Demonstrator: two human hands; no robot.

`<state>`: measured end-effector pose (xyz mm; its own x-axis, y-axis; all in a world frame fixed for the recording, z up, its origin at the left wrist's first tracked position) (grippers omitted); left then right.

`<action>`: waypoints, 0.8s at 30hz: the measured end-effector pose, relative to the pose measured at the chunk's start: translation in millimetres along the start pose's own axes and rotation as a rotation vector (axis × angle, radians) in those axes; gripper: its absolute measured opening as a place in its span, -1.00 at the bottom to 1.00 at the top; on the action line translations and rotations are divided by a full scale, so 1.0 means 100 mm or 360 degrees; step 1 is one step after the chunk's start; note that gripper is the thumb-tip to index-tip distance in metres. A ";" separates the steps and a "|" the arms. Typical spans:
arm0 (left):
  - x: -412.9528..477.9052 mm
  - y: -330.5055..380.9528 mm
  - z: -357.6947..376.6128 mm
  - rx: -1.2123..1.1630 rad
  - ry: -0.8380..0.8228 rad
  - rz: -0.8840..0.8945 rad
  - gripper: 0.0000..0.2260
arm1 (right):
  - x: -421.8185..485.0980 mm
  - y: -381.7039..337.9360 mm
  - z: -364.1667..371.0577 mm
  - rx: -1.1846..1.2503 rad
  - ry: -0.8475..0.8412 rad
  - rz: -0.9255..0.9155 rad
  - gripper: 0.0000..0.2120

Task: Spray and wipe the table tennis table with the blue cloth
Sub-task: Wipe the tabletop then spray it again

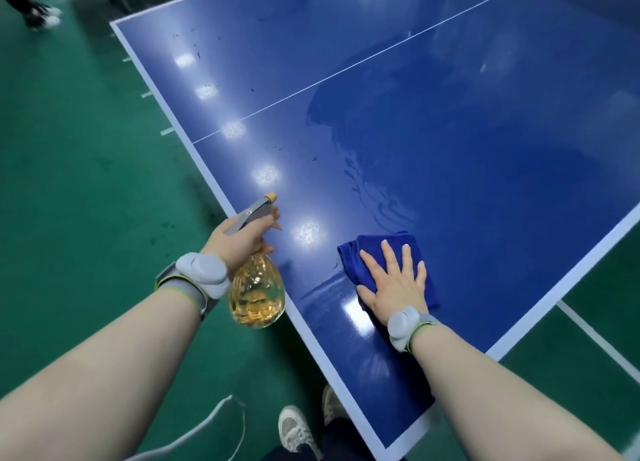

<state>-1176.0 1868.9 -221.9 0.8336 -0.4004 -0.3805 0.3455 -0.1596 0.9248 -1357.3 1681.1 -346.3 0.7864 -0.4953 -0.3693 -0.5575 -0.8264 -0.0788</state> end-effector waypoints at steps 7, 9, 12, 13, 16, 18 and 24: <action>-0.08 0.03 -0.10 0.0295 -0.0086 -0.0082 -0.80 | 0.08 0.01 -0.04 0.0000 0.0010 0.0037 -0.37; -0.06 -0.01 -0.11 0.0423 -0.0092 -0.0107 -0.88 | 0.10 0.01 -0.05 -0.0003 0.0014 0.0042 -0.37; -0.01 -0.06 -0.12 0.0591 -0.0054 -0.0124 -0.95 | 0.14 0.01 -0.06 -0.0009 0.0020 0.0039 -0.37; 0.00 -0.08 -0.13 0.0636 -0.0047 -0.0133 -0.93 | 0.15 0.02 -0.06 -0.0006 0.0020 0.0039 -0.37; 0.05 -0.17 -0.19 0.0782 -0.0021 -0.0175 -0.87 | 0.20 0.04 -0.07 -0.0001 0.0021 0.0038 -0.37; 0.08 -0.21 -0.27 0.0877 0.0071 -0.0193 -0.82 | 0.24 0.05 -0.08 -0.0006 0.0028 0.0038 -0.37; 0.15 -0.11 -0.59 0.0888 0.0495 -0.0060 -0.76 | 0.38 0.09 -0.14 0.0036 0.0052 0.0100 -0.37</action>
<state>-1141.7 1917.8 -238.5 0.9403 -0.1179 -0.3193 0.1709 -0.6478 0.7424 -1328.8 1651.4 -348.4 0.7575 -0.5549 -0.3439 -0.6118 -0.7872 -0.0774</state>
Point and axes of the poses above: each hand's wrist, its own x-axis towards the middle knuckle, its own z-axis out of the palm, y = z × x, the point moved 4 cm from there along x, towards the middle knuckle, and after that the axes turned 7 degrees about -x, right-handed, at the moved point
